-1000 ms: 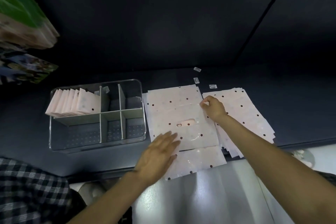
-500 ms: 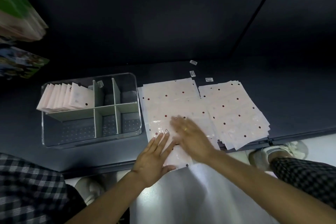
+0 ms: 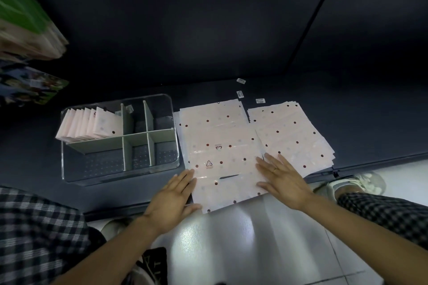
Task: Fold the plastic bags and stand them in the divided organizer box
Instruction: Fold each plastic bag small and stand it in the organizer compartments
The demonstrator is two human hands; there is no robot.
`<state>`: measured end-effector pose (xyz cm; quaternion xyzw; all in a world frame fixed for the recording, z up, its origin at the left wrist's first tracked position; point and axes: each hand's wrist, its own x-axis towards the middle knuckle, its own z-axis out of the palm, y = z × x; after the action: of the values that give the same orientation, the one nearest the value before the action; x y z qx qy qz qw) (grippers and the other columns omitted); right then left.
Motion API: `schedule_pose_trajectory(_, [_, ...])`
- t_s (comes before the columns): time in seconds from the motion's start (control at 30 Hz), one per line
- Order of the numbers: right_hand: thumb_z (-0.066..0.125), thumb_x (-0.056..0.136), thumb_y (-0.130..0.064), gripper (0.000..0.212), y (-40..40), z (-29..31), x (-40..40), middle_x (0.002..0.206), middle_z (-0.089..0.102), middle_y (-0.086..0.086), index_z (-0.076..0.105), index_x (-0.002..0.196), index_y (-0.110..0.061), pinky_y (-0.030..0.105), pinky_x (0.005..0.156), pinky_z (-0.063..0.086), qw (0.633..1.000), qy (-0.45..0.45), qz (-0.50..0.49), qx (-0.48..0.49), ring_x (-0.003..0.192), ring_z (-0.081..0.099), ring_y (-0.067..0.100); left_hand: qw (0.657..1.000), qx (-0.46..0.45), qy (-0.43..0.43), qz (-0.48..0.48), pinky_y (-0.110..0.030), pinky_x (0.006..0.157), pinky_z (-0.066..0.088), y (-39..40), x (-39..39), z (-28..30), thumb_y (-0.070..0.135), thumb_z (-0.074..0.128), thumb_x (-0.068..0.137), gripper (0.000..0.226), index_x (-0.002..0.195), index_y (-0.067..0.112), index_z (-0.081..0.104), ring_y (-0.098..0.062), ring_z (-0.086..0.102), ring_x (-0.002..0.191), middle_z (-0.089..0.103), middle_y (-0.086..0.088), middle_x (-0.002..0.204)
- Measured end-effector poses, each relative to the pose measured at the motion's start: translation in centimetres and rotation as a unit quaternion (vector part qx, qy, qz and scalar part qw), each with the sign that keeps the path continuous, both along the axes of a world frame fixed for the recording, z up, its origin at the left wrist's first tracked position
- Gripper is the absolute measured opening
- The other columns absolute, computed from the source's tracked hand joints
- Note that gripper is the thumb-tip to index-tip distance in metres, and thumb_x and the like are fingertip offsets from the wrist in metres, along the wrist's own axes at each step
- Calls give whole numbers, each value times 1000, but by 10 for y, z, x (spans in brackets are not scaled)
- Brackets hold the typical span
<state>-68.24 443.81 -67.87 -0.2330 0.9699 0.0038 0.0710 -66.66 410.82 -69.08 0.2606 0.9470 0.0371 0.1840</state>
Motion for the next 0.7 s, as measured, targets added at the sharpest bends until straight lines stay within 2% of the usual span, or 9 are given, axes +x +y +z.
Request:
schedule_pose_trajectory(0.07, [65, 86, -32, 43, -12, 1, -8, 129, 60, 6, 62, 121, -7, 41, 104, 42, 997, 23, 2, -74, 121, 55, 27, 997, 73, 29, 24, -31, 117, 5, 9, -4, 7, 64, 17, 88, 79, 143, 12, 39, -19, 14, 145, 17, -1, 157])
schedule_pose_trajectory(0.13, [71, 83, -21, 39, -21, -1, -14, 121, 65, 5, 64, 118, -7, 34, 94, 50, 991, 8, -10, -132, 111, 60, 23, 988, 136, 60, 42, -33, 113, 24, 19, -10, 9, 54, 31, 93, 62, 134, 12, 52, -20, 34, 138, 38, -1, 149])
schedule_pose_trajectory(0.2, [70, 83, -16, 32, -28, -3, -21, 116, 65, 5, 66, 113, -8, 29, 87, 52, 986, -1, -19, -165, 106, 61, 22, 984, 166, 35, 58, -26, 113, 24, 30, -17, 6, 45, 43, 96, 50, 136, 17, 49, -15, 31, 140, 36, 4, 149])
schedule_pose_trajectory(0.27, [78, 74, -10, 26, -30, -5, -26, 101, 69, 5, 70, 98, -8, 25, 71, 56, 984, 28, -1, -178, 91, 66, 23, 984, 169, 16, 60, -22, 113, 23, 39, -24, -1, 44, 44, 96, 47, 138, 22, 46, -9, 26, 140, 32, 9, 151])
schedule_pose_trajectory(0.4, [89, 49, -3, 34, -32, -4, -35, 81, 71, 1, 73, 77, -12, 21, 47, 53, 989, 84, 65, -107, 70, 69, 17, 981, 174, 36, 78, -25, 107, 31, 47, -32, -9, 43, 52, 93, 43, 131, 22, 54, -11, 35, 134, 41, 6, 145])
schedule_pose_trajectory(0.53, [84, 43, 6, 41, -29, 2, -46, 77, 72, 2, 74, 79, -9, 23, 46, 52, 989, 54, 98, -92, 64, 67, 18, 983, 169, 45, 59, -25, 108, 26, 46, -35, -4, 42, 55, 91, 48, 135, 21, 50, -15, 38, 132, 43, 3, 143])
schedule_pose_trajectory(0.6, [75, 61, 9, 35, -26, 7, -49, 86, 71, 5, 72, 91, -7, 27, 60, 55, 989, 6, 75, -129, 74, 67, 22, 983, 167, 32, 63, -24, 109, 22, 43, -39, 1, 43, 53, 92, 51, 139, 24, 44, -13, 34, 134, 37, 5, 147])
schedule_pose_trajectory(0.67, [57, 87, 1, 21, -21, 14, -51, 97, 68, 4, 66, 103, -8, 29, 77, 47, 983, -57, 21, -175, 86, 60, 22, 980, 179, 22, 83, -23, 109, 22, 41, -41, 8, 41, 53, 93, 49, 139, 26, 42, -11, 35, 135, 36, 9, 149])
schedule_pose_trajectory(0.7, [50, 94, -6, 18, -19, 19, -52, 96, 66, 1, 64, 104, -9, 25, 77, 41, 977, -79, 1, -199, 84, 55, 17, 977, 188, 18, 94, -23, 107, 26, 40, -40, 12, 39, 53, 93, 47, 138, 27, 44, -11, 39, 133, 39, 10, 147])
